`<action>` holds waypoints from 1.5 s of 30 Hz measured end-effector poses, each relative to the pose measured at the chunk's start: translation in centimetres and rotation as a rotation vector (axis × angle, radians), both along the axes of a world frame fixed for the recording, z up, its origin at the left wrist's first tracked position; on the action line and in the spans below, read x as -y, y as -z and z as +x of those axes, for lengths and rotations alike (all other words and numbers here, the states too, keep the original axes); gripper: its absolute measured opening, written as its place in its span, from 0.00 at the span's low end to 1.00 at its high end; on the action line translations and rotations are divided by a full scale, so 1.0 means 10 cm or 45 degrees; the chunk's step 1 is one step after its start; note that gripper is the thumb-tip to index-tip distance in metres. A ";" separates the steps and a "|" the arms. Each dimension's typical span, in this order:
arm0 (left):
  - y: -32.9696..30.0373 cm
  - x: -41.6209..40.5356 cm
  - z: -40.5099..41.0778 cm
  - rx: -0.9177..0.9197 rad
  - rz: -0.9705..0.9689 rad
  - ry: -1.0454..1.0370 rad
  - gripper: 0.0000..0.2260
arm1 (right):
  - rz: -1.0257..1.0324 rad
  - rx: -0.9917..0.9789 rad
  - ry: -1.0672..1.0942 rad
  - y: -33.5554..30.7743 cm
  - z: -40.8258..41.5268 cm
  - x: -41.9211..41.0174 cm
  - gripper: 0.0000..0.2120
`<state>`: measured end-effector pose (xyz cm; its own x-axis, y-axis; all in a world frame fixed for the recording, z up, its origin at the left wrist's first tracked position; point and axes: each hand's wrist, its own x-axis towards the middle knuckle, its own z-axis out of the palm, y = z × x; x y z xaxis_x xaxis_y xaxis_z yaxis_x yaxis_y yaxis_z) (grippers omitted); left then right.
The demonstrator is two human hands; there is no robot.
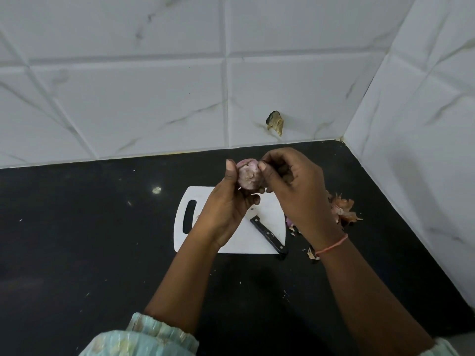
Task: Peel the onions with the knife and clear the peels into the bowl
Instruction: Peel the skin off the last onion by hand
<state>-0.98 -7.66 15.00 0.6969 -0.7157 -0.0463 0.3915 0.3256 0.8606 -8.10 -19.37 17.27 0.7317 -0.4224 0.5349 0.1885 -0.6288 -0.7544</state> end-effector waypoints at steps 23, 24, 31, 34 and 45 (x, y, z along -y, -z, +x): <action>-0.16 -0.08 0.01 -0.207 -0.147 0.201 0.20 | 0.515 -0.073 -0.272 0.04 -0.10 -0.04 0.15; -0.16 -0.09 0.00 -0.176 -0.140 0.192 0.20 | 0.516 -0.077 -0.273 0.04 -0.10 -0.06 0.15; -0.17 -0.09 -0.05 -0.098 -0.027 0.155 0.20 | 0.452 -0.046 -0.124 0.00 -0.08 -0.19 0.11; -0.15 -0.09 -0.04 -0.093 -0.002 0.169 0.20 | 0.377 -0.009 -0.031 0.00 -0.07 -0.22 0.05; -0.19 -0.18 -0.04 0.080 0.217 0.131 0.20 | -0.306 -0.016 0.010 -0.05 -0.23 -0.14 0.08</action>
